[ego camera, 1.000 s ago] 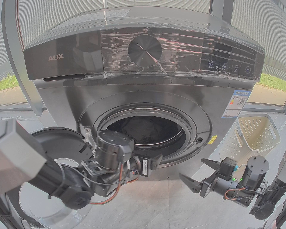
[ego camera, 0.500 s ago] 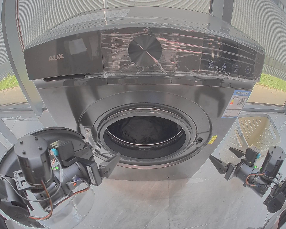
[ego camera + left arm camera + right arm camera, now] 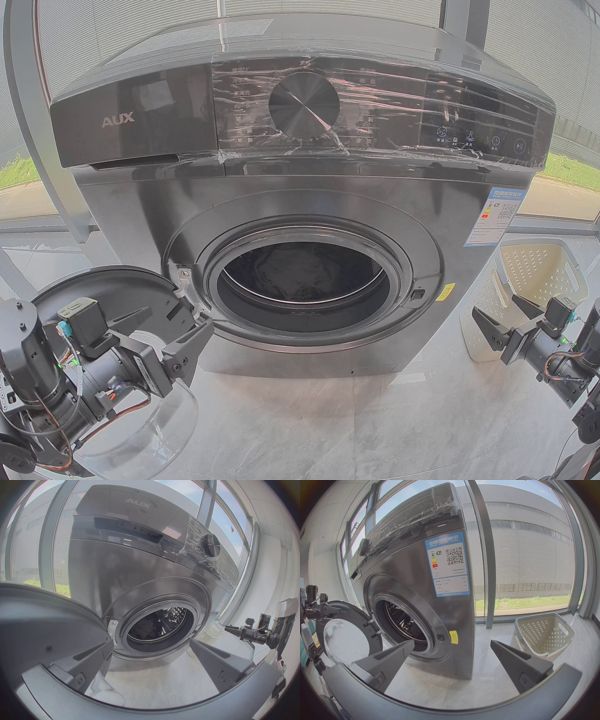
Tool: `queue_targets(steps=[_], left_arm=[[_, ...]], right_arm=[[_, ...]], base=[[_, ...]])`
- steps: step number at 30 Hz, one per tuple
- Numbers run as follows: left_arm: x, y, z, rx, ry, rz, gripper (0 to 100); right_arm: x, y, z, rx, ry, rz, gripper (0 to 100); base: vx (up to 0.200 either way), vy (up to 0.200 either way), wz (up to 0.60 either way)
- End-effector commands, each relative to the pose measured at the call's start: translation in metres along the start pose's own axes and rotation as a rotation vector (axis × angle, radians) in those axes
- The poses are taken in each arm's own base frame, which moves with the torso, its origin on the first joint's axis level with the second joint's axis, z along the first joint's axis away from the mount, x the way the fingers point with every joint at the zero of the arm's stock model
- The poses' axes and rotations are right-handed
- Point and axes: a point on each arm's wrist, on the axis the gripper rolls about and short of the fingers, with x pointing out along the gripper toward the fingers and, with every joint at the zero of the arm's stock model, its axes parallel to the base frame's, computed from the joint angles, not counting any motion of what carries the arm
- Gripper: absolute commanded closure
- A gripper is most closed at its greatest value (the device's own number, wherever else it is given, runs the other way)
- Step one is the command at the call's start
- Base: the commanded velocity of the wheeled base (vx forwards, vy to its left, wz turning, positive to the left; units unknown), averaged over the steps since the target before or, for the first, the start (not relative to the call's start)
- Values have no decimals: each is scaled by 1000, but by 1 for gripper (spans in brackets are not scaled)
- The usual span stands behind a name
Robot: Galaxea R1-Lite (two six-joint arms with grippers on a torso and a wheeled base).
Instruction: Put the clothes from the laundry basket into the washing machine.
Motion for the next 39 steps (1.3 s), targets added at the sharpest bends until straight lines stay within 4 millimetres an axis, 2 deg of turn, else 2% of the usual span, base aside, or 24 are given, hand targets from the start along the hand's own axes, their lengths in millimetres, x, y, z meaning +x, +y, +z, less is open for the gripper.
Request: queue_targets(steps=[1, 10, 17, 20, 25, 29, 32, 34, 36, 38, 39], left_arm=[[-11, 5, 5, -4, -40, 9, 0], [-45, 20, 1, 57, -100, 29, 0], [-69, 42, -2, 152, -174, 157, 0], [-88, 54, -7, 172, -230, 246, 0], [-115, 61, -24, 155, -275, 239, 0], [-132, 65, -43, 132, -209, 324, 0], [-140, 66, -57, 127, -147, 352, 0], [-145, 66, -67, 132, -105, 349, 0], [-152, 66, -80, 141, -53, 343, 0], [-153, 67, -84, 146, -33, 342, 0], [-162, 65, -96, 147, -7, 318, 0]], right_arm=[[-16, -1, 6, -13, -22, 1, 0], [-64, -5, 14, -40, -8, -22, 0], [-106, -17, 14, -30, -68, -200, 0], [-126, -20, 13, -30, -126, -253, 0], [-159, -19, 0, -61, -188, -276, 0], [-179, -17, -19, -62, -191, -307, 0], [-191, -15, -37, -68, -190, -253, 0], [-195, -13, -52, -52, -134, -263, 0], [-196, -11, -53, -23, -98, -244, 0], [-197, -11, -52, -19, -100, -242, 0], [-197, -12, -52, -22, -102, -282, 0]], base=[[-200, 0, 0], [-200, 0, 0], [-200, 0, 0], [-133, 0, 0], [0, 0, 0], [0, 0, 0], [0, 0, 0], [0, 0, 0], [-200, 0, 0], [-200, 0, 0], [-200, 0, 0]])
